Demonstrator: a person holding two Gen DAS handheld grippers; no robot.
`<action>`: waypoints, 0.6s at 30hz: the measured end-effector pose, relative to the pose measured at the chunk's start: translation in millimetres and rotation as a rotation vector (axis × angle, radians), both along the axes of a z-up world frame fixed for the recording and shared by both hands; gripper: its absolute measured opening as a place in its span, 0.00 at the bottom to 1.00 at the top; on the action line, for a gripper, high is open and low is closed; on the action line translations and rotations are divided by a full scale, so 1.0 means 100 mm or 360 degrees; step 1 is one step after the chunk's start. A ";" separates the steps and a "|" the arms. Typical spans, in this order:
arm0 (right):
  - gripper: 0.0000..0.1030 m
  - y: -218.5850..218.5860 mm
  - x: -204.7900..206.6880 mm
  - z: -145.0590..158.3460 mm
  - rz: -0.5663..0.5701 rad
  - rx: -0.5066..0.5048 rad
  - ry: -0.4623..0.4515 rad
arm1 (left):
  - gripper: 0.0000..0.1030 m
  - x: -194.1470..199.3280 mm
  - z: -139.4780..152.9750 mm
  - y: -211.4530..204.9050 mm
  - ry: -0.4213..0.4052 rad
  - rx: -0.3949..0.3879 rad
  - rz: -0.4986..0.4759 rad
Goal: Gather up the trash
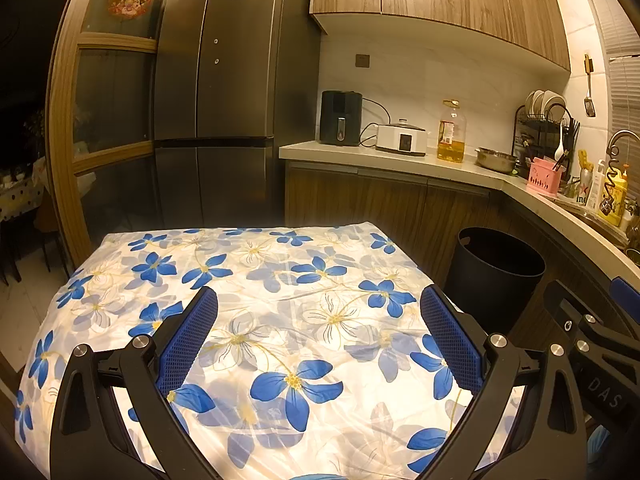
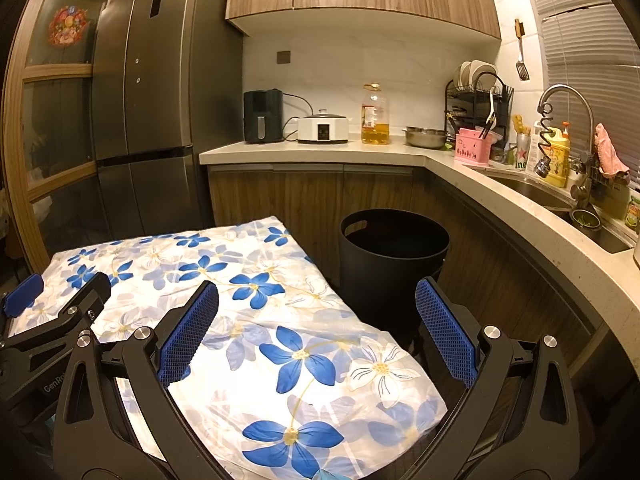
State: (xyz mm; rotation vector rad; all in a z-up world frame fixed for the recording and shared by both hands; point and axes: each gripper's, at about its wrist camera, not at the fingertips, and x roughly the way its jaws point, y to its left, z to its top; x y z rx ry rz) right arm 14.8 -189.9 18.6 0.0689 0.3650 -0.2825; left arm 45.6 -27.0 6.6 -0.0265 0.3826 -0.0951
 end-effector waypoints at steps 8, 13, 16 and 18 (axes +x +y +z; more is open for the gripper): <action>0.95 -0.02 0.00 0.00 0.0000 0.0002 0.0003 | 0.94 0.00 -0.01 0.00 0.0000 0.0000 0.0000; 0.95 -0.04 -0.01 0.00 0.0001 0.0007 0.0005 | 0.94 0.00 0.00 0.00 -0.0003 0.0002 -0.0001; 0.95 -0.04 -0.01 0.00 0.0000 0.0008 0.0005 | 0.94 0.00 -0.01 -0.01 -0.0001 -0.0001 -0.0001; 0.95 -0.05 -0.01 -0.01 0.0002 0.0009 0.0006 | 0.94 0.00 -0.01 -0.01 -0.0001 0.0000 -0.0002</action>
